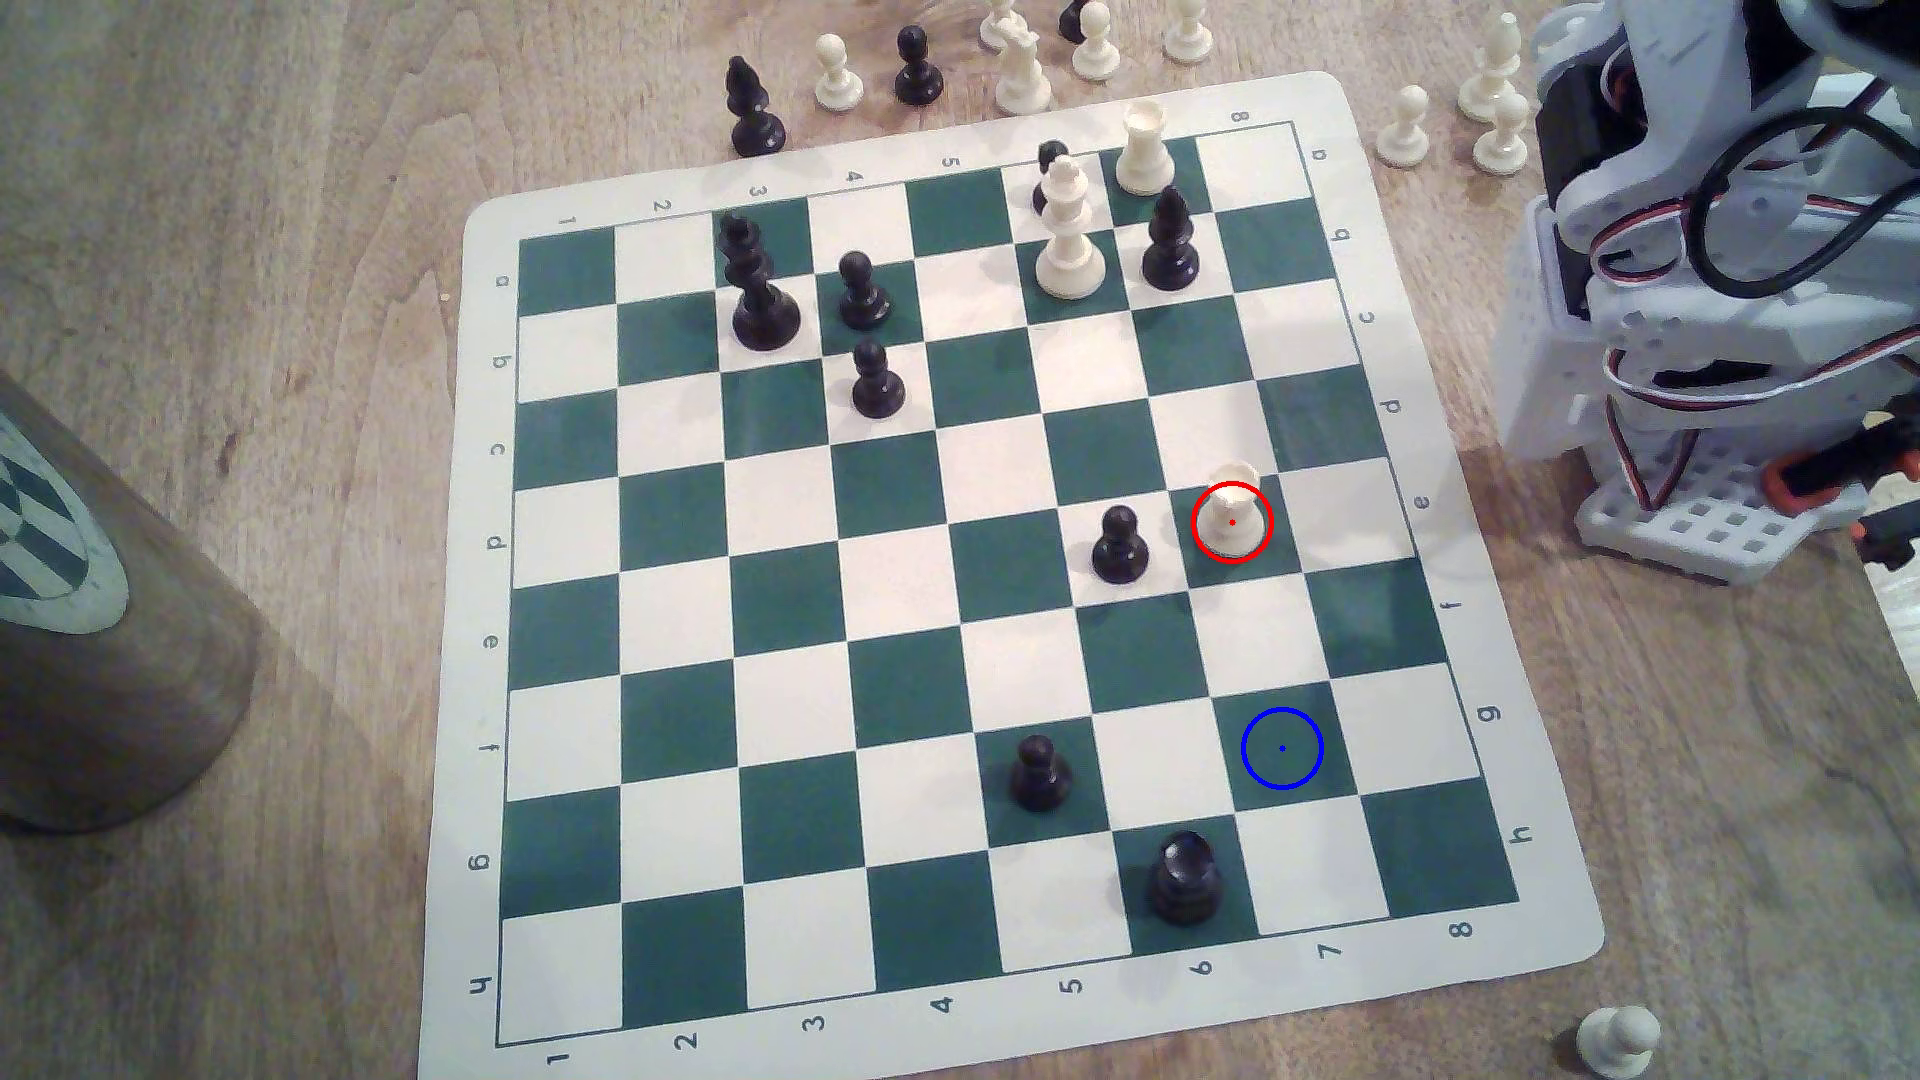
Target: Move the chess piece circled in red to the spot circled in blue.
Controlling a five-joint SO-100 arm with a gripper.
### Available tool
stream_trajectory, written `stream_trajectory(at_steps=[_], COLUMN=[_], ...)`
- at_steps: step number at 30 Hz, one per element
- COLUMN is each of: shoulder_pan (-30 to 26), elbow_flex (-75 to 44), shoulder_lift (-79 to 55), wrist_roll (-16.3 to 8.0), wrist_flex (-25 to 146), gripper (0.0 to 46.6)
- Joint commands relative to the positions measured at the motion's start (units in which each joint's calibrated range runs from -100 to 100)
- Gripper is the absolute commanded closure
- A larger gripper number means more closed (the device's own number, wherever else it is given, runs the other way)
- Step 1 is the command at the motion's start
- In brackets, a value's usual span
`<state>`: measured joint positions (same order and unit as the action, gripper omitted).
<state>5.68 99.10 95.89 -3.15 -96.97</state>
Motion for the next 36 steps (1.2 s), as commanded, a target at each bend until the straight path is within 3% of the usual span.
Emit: stream_trajectory(at_steps=[1,21,29,30,34,35,36], shoulder_pan=[-0.4,-0.4,0.1,0.1,-1.3,-2.2,-3.1], elbow_flex=[0.8,0.8,0.8,0.8,-5.3,-8.1,-13.8], shoulder_lift=[-0.1,-0.1,-0.1,-0.1,-0.2,-0.2,-0.2], wrist_roll=[0.0,0.0,0.1,1.6,2.1,2.9,6.3], wrist_flex=[-2.8,-0.2,29.4,31.7,47.3,53.2,67.3], gripper=[45.0,46.4,46.4,46.4,46.5,46.5,46.5])
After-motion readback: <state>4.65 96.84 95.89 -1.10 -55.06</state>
